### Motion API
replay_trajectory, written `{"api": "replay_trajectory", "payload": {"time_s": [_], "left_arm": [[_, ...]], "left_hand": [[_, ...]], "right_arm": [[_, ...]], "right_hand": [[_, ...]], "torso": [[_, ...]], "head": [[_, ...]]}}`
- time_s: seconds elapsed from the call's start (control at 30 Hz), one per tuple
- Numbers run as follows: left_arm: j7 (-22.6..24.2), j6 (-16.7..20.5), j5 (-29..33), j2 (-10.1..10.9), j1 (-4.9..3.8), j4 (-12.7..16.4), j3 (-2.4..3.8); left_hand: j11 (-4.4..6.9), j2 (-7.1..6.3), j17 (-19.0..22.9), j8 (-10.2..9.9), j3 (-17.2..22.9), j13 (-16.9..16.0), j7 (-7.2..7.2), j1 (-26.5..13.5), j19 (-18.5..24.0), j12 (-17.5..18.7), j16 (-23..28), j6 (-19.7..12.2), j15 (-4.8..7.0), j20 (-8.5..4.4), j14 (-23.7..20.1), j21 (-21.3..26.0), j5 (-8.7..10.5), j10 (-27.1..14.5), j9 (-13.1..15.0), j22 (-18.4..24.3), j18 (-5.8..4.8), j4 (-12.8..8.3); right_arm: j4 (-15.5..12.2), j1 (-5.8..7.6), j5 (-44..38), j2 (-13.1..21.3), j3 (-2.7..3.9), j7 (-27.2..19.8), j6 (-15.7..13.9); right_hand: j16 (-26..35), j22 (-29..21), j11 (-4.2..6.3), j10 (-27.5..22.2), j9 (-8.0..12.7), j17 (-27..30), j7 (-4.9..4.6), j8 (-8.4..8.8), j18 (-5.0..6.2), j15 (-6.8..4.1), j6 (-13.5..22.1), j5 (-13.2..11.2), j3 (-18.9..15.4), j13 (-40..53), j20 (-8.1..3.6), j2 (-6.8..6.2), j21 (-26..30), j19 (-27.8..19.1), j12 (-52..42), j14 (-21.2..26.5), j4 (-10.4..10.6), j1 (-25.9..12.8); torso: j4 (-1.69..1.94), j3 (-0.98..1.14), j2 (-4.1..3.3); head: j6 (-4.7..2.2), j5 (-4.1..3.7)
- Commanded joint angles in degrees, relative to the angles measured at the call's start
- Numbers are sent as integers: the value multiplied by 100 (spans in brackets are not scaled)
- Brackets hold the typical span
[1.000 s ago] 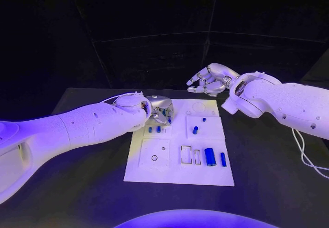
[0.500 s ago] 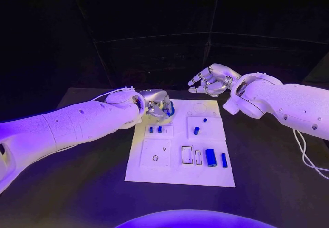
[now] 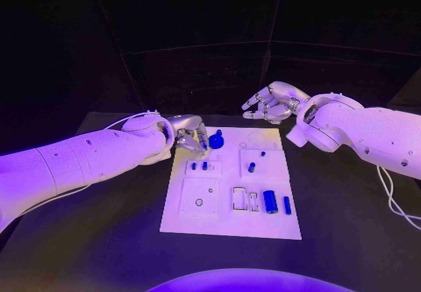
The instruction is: Assemble the parts on the task board
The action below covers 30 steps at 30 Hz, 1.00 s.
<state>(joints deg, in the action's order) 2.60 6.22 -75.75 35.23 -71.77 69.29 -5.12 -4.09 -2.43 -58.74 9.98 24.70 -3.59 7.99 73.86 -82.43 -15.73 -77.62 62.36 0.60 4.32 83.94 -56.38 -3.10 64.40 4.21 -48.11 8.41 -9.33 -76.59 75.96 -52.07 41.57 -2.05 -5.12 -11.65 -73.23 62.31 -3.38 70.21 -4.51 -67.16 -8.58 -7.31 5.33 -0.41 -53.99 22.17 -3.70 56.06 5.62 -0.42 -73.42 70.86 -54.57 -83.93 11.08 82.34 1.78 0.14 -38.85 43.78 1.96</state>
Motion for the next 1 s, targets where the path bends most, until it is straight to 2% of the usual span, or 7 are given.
{"api": "replay_trajectory", "payload": {"time_s": [0.03, 0.2, 0.47, 1.0], "left_arm": [[-74, -268, 95, 18, -7, -1, 3], [-101, -341, 96, 27, -6, -56, 0], [-120, -377, 97, 13, -5, -116, -1], [-111, -473, 97, -136, 22, -307, -9]], "left_hand": [[2, 1, 5, -31, 38, -9, 16, -51, -42, 20, -6, 40, 43, 10, 93, -21, 12, 26, 3, -5, -74, 5], [4, -23, 18, -41, 34, -9, 9, -74, -39, 42, -3, 49, 44, 9, 89, -26, 12, 42, 1, -15, -75, 1], [4, -23, 18, -41, 34, -9, 9, -74, -39, 42, -3, 49, 44, 9, 89, -26, 12, 42, 1, -15, -75, 1], [7, -26, 26, -47, 38, -10, 7, -78, -37, 53, -1, 53, 45, 9, 87, -30, 11, 49, 0, -21, -75, -2]], "right_arm": [[1, 10, -8, 2, 3, -42, 25], [2, 10, -8, 2, 3, -43, 25], [1, 9, -8, 1, 3, -43, 25], [-4, 9, -8, -7, 3, -50, 28]], "right_hand": [[23, -7, 4, -1, 8, 8, 1, -26, 85, -49, -8, 27, 18, 5, -10, 21, 15, -24, 2, -84, -28, 24], [23, -7, 4, -1, 8, 8, 1, -26, 85, -49, -8, 27, 18, 5, -10, 21, 15, -24, 2, -84, -28, 24], [23, -7, 4, -1, 8, 8, 1, -26, 85, -49, -8, 27, 18, 5, -10, 21, 15, -24, 2, -84, -28, 24], [23, -7, 4, -1, 8, 8, 1, -26, 85, -49, -8, 27, 18, 5, -10, 21, 15, -24, 2, -84, -28, 24]], "torso": [[-6, -2, -3], [-7, 6, 0], [-10, 1, -5], [-10, 5, -2]], "head": [[4, -2], [11, 6], [12, 2], [31, -3]]}}
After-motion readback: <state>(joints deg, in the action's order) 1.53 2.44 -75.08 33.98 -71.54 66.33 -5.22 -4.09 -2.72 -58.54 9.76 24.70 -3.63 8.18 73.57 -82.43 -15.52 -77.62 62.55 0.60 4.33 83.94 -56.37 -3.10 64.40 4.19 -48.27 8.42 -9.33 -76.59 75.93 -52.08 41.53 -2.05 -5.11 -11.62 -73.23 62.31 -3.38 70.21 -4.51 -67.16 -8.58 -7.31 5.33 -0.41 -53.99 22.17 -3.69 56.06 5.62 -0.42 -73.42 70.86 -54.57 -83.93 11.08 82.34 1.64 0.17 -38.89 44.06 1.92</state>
